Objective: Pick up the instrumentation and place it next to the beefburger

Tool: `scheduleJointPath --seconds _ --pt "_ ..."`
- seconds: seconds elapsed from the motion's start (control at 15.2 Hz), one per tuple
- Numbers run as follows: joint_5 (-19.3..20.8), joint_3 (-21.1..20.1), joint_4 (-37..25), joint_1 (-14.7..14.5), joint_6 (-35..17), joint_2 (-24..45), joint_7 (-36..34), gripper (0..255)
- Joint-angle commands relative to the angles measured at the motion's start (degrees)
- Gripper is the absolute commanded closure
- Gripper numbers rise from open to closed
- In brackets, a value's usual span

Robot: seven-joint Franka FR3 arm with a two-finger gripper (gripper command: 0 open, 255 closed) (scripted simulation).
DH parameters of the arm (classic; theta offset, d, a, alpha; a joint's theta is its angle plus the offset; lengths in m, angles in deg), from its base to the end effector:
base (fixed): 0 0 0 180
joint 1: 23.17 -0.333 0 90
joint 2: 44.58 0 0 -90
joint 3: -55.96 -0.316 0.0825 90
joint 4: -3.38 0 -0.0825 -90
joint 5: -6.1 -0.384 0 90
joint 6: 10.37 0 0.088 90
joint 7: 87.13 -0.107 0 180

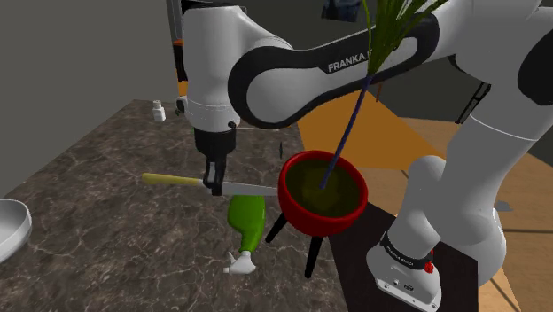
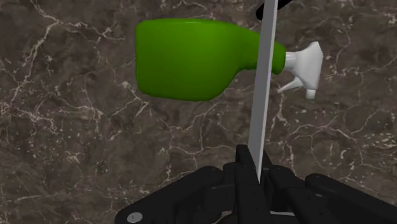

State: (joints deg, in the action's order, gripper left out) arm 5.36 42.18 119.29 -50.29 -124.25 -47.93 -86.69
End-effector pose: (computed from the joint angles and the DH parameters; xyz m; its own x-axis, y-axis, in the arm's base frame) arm 0.4071 0.3561 0.4763 0.7541 0.6564 0.0214 0.6565 -0.7543 0.0022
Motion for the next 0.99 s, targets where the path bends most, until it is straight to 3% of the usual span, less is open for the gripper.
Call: scheduleJointPath --seconds 0.0,0.2,0.92 --pt "-0.02 -1.58 -0.06 -1.4 0.13 -0.06 -3.03 255" --pt "0.13 -4.0 -0.82 -3.48 0.27 0.56 -7.6 255" --pt "1.05 -4.18 4.9 -3.59 -7.99 3.24 -8.31 255"
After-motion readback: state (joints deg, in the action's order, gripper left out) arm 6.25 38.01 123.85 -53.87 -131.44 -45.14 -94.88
